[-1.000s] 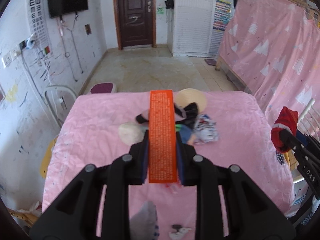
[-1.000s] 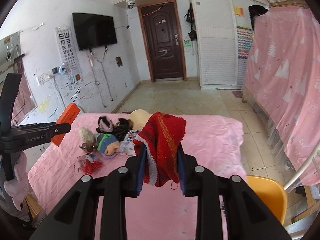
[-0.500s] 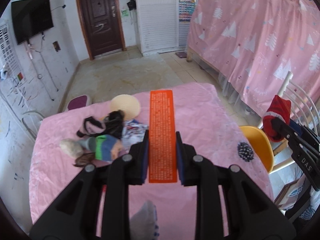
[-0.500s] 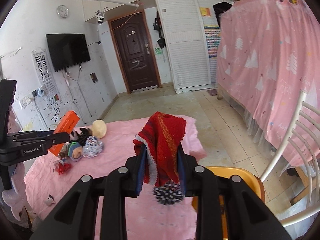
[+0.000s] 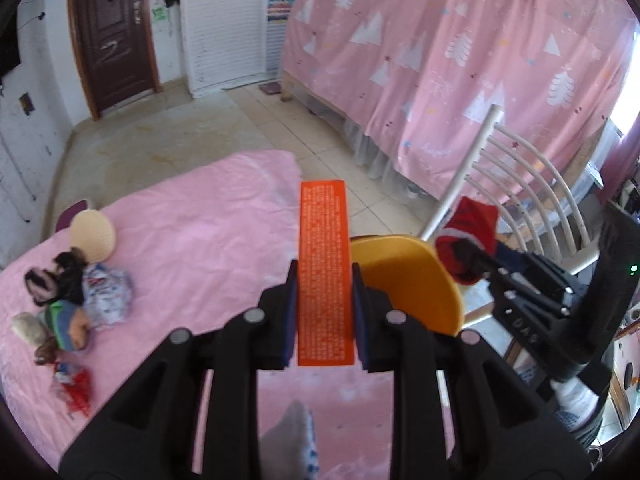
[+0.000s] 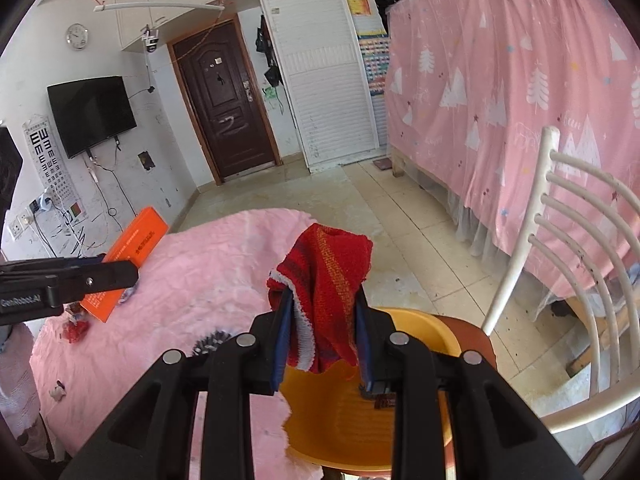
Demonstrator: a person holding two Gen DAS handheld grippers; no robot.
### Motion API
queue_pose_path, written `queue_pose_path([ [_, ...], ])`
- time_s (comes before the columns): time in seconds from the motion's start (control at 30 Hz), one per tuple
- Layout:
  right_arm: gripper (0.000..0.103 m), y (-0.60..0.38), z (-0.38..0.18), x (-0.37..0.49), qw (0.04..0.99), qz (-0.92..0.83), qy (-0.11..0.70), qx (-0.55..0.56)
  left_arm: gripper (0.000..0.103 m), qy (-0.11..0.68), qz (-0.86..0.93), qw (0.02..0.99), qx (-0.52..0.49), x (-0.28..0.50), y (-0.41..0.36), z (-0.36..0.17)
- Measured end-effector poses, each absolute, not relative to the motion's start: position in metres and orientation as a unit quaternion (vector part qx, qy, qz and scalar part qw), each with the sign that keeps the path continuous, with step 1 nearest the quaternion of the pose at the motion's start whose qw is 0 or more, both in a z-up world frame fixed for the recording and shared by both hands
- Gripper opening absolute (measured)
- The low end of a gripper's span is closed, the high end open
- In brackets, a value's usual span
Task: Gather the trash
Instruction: 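Carry both items to the orange bucket and open both tools to drop them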
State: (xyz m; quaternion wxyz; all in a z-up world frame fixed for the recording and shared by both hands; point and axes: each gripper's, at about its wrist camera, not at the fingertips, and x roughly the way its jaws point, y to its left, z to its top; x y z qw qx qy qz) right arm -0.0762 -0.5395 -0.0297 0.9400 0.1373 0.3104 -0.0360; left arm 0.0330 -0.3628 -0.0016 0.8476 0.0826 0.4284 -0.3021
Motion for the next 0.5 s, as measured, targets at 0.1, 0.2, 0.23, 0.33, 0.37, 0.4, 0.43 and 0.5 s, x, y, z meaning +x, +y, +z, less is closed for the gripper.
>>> queue_pose_path([
  [0.1, 0.026, -0.551, -0.044, -0.072, 0.933, -0.036, 0.325, 0.152, 0.022, 0.435, -0.319, 0.837, 0.089, 0.032, -0.385, -0.006],
  [0.2, 0.054, -0.558, -0.055, -0.07, 0.929, -0.038, 0.329, 0.164, 0.022, 0.439, -0.339, 0.827, 0.092, 0.032, -0.406, -0.01],
  [0.23, 0.057, -0.561, -0.058, -0.07, 0.929, -0.04, 0.329, 0.167, 0.022, 0.44, -0.346, 0.823, 0.094, 0.031, -0.414, -0.011],
  [0.33, 0.059, -0.572, -0.061, -0.071, 0.928, -0.047, 0.325, 0.176, 0.022, 0.448, -0.361, 0.812, 0.096, 0.03, -0.431, -0.016],
  [0.37, 0.059, -0.575, -0.062, -0.072, 0.928, -0.049, 0.323, 0.179, 0.022, 0.45, -0.365, 0.809, 0.097, 0.029, -0.437, -0.018],
  [0.4, 0.059, -0.58, -0.062, -0.075, 0.928, -0.055, 0.32, 0.184, 0.022, 0.452, -0.365, 0.807, 0.101, 0.029, -0.443, -0.02],
  [0.43, 0.059, -0.583, -0.063, -0.077, 0.928, -0.058, 0.319, 0.186, 0.024, 0.454, -0.366, 0.806, 0.103, 0.028, -0.447, -0.022],
  [0.5, 0.059, -0.59, -0.064, -0.079, 0.927, -0.065, 0.317, 0.192, 0.04, 0.457, -0.372, 0.801, 0.105, 0.025, -0.453, -0.024],
])
